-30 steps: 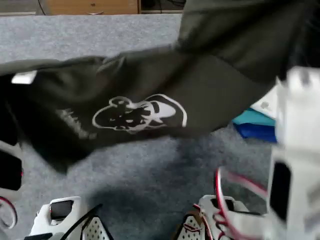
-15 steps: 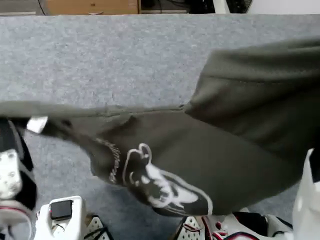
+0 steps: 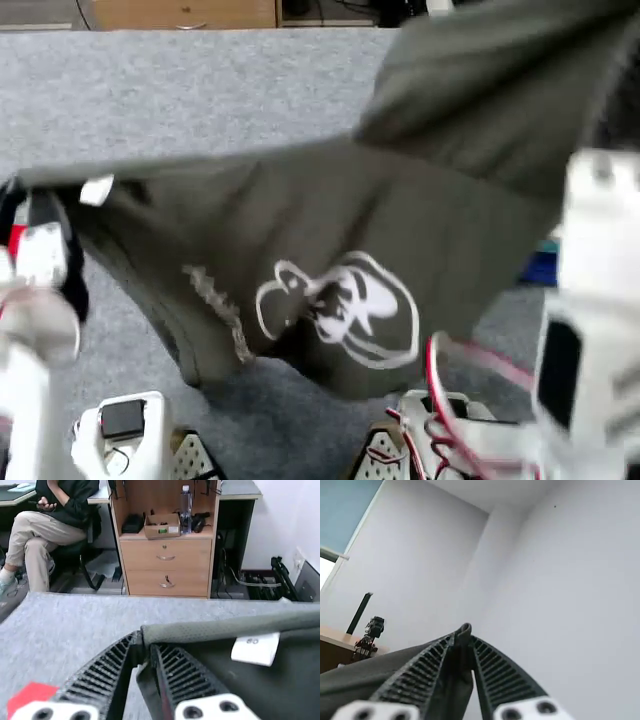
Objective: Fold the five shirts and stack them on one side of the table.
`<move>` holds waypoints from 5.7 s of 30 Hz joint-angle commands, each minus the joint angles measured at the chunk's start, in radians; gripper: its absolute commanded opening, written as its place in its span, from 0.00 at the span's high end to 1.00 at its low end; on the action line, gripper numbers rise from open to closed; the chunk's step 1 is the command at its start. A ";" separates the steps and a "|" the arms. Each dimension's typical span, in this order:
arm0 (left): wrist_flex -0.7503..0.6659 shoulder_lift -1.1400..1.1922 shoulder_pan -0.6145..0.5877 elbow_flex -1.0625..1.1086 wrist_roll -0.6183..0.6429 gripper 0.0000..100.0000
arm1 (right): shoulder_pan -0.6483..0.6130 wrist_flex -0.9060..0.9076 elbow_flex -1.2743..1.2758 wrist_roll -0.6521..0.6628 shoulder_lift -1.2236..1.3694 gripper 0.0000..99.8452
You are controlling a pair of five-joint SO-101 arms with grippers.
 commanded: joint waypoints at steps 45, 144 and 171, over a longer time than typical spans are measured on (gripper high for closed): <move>-0.801 0.845 0.066 -0.069 -0.005 0.98 | -0.124 -1.010 0.642 0.149 0.664 1.00; -0.591 -0.113 0.011 0.591 0.041 0.98 | -0.260 -0.055 0.513 0.069 0.153 1.00; -0.934 0.639 -0.028 0.512 -0.021 0.98 | -0.160 -0.382 0.595 0.072 0.631 1.00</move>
